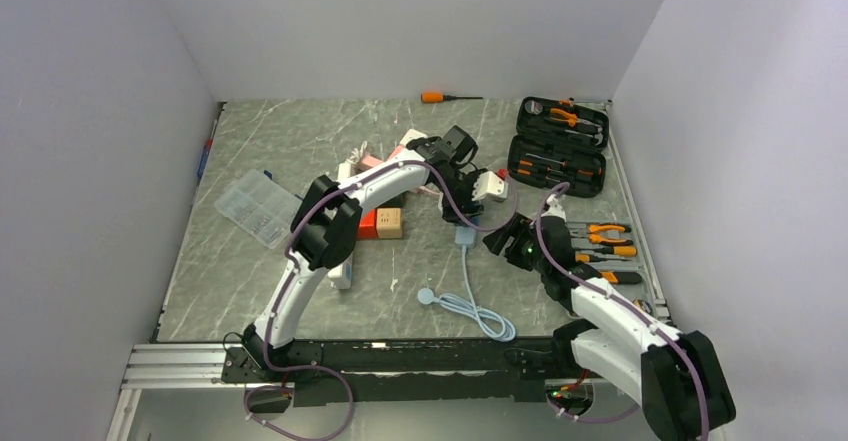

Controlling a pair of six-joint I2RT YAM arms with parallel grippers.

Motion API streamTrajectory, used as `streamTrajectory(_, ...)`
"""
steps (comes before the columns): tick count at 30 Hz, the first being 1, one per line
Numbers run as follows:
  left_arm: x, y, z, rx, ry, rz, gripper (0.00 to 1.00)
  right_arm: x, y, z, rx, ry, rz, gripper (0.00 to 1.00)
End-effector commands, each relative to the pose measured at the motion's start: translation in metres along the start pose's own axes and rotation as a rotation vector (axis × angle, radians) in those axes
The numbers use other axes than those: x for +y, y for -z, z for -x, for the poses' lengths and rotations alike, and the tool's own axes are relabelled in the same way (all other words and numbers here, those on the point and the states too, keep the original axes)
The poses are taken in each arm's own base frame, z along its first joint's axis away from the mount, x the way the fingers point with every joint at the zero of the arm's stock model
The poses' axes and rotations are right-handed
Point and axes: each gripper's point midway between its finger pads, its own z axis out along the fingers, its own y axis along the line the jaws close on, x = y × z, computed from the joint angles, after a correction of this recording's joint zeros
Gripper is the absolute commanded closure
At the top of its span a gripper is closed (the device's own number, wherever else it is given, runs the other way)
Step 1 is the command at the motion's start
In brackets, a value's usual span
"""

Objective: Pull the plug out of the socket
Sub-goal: Remove the plug from the socket.

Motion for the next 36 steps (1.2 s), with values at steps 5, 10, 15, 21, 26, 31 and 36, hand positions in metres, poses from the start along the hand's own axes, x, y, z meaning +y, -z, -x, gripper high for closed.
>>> streamTrajectory(5, 0.022, 0.082, 0.085, -0.243, 0.032, 0.172, 0.77, 0.051, -0.013, 0.022, -0.061, 0.002, 0.252, 0.22)
streamTrajectory(10, 0.018, 0.106, 0.098, -0.296, 0.059, 0.178, 0.78, 0.067, -0.021, 0.028, -0.055, 0.01, 0.337, 0.21)
streamTrajectory(15, 0.012, 0.122, 0.102, -0.333, 0.065, 0.192, 0.8, 0.082, -0.028, 0.033, -0.046, -0.029, 0.41, 0.25)
streamTrajectory(21, 0.004, 0.123, 0.097, -0.336, 0.077, 0.189, 0.8, 0.107, -0.029, 0.04, -0.03, -0.041, 0.52, 0.31)
streamTrajectory(26, 0.004, 0.126, 0.102, -0.355, 0.076, 0.189, 0.8, 0.118, -0.032, 0.042, -0.014, -0.052, 0.565, 0.36)
streamTrajectory(31, 0.004, 0.127, 0.103, -0.361, 0.081, 0.19, 0.8, 0.124, -0.035, 0.038, 0.021, -0.067, 0.6, 0.45)
streamTrajectory(36, -0.002, 0.128, 0.098, -0.346, 0.078, 0.183, 0.73, 0.119, -0.04, 0.035, 0.013, -0.043, 0.56, 0.61)
